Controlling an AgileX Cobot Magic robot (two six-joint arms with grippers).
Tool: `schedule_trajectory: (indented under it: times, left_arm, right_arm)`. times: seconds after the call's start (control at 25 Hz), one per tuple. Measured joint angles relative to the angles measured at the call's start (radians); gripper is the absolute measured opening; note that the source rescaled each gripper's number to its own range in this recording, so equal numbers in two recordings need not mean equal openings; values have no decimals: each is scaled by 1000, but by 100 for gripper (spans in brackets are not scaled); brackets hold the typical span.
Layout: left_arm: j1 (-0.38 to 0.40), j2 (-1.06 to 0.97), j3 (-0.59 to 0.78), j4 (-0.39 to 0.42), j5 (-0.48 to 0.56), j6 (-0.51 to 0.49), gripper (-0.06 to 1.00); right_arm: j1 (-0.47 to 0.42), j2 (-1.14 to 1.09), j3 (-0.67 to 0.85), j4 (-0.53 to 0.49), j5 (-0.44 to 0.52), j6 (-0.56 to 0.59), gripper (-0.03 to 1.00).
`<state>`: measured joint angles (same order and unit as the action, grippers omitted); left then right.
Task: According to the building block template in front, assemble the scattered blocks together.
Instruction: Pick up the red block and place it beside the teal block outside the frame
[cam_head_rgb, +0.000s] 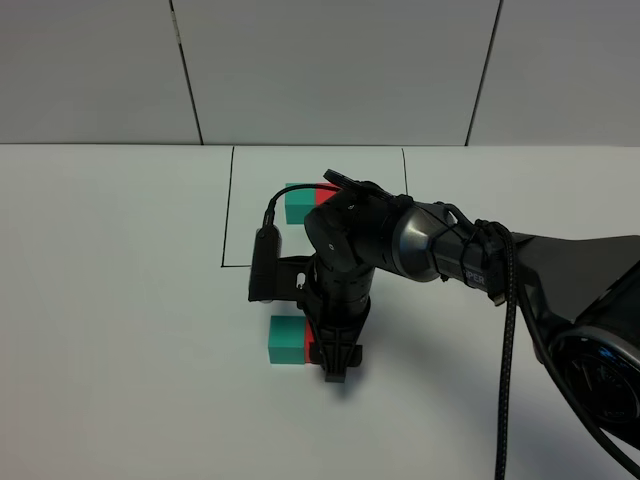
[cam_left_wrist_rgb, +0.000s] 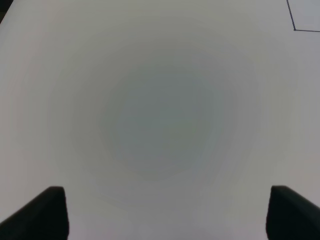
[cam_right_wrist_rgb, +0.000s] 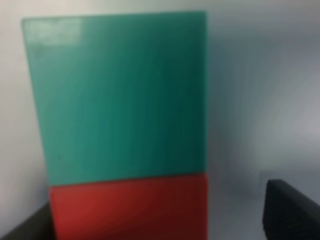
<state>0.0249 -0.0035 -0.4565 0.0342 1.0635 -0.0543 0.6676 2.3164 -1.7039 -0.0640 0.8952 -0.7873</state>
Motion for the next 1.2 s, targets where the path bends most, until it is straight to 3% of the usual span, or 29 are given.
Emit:
schedule_trajectory:
  times: [0.36,1.2]
  left_arm:
    - [0,0,0,0,0,0,92]
    - [0,0,0,0,0,0,92]
  right_arm:
    - [1,-8,6,13,88,4,98]
    - [1,-88,23,-15,189,60,98]
